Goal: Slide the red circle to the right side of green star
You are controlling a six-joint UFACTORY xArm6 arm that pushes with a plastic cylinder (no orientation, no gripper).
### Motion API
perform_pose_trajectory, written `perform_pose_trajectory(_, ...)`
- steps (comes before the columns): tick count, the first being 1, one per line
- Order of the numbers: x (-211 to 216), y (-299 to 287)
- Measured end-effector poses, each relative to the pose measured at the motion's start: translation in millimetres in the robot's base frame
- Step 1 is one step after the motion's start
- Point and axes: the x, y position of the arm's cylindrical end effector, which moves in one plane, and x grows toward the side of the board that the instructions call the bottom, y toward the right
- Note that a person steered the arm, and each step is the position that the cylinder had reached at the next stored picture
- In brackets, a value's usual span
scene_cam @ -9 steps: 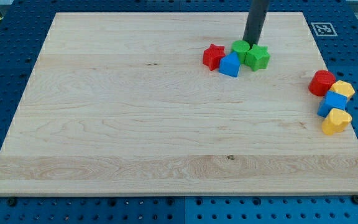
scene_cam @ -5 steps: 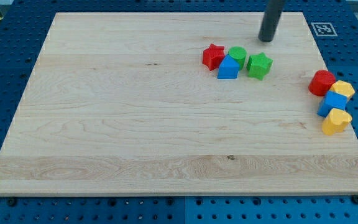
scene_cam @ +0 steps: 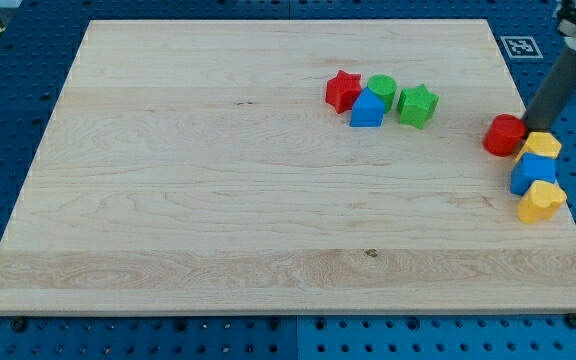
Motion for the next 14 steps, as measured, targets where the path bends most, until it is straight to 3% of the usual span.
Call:
perform_pose_trajectory(2,0,-38)
perform_pose_trajectory(4,4,-4)
perform_pose_trajectory(7,70,-42)
perform_pose_trajectory(8,64,-67)
perform_pose_trajectory(14,20,-60)
